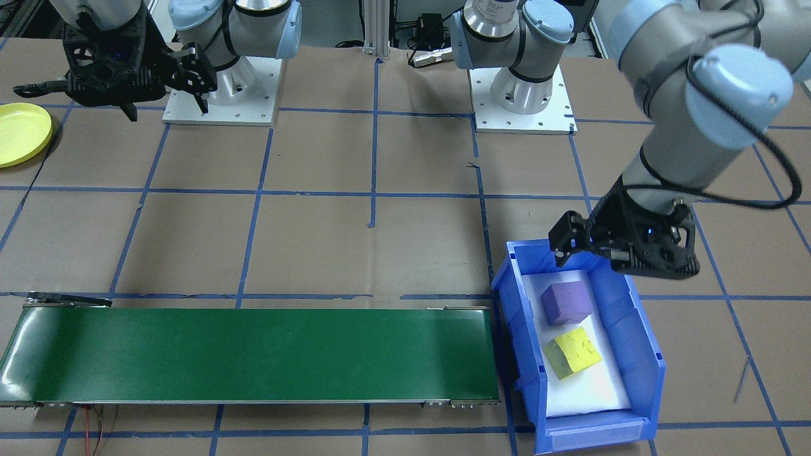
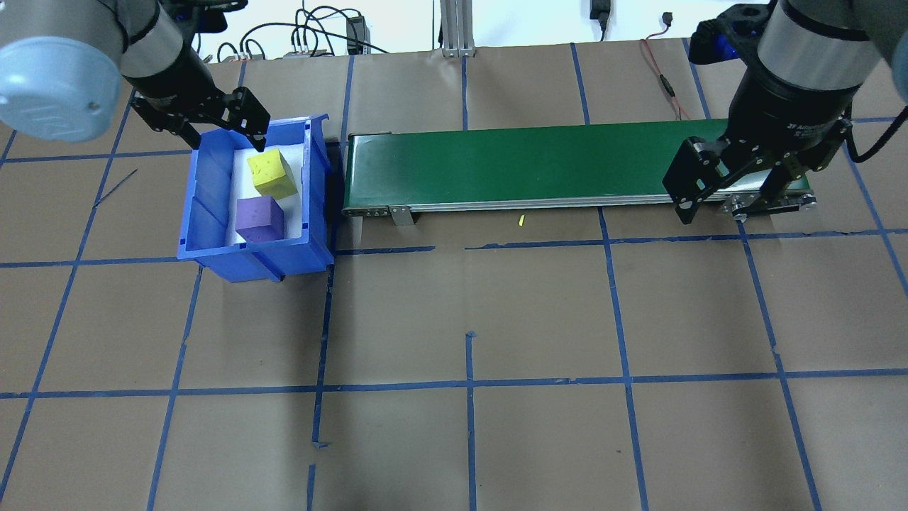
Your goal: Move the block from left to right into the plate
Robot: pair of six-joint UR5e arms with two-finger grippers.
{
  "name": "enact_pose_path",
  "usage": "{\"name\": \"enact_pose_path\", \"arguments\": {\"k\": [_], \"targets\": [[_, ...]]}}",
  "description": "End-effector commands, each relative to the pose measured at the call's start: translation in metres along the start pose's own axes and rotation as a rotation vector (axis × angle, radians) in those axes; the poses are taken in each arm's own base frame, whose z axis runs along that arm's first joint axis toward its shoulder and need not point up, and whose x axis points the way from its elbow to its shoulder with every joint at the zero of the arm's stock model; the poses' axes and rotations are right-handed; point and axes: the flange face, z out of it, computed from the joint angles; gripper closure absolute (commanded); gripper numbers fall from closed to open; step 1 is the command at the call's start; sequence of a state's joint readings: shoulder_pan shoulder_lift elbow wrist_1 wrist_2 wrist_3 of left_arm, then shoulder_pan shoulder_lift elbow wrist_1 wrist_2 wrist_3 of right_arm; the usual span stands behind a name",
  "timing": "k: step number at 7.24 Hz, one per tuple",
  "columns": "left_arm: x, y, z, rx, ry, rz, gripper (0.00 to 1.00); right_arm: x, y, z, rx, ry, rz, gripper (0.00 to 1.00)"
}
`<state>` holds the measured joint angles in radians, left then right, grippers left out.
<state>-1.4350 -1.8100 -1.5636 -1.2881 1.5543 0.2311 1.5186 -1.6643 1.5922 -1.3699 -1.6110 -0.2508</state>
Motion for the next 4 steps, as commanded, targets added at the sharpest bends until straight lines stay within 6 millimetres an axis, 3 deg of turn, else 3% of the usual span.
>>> {"name": "enact_pose_path", "arguments": {"k": [1,2,4], "targets": [[-0.024,-0.007,0.055,-0.063,0.015,-0.024,0.00,0.000,0.000,0.001,-0.004,0.002,-0.033,0.00],[-0.028,0.005,0.083,-0.101,0.026,-0.037,0.00,0.000,0.000,0.001,-0.004,0.003,-0.038,0.00],[-0.034,0.012,0.101,-0.094,0.025,-0.046,0.00,0.000,0.000,0.001,-0.002,0.002,-0.038,0.00]]}}
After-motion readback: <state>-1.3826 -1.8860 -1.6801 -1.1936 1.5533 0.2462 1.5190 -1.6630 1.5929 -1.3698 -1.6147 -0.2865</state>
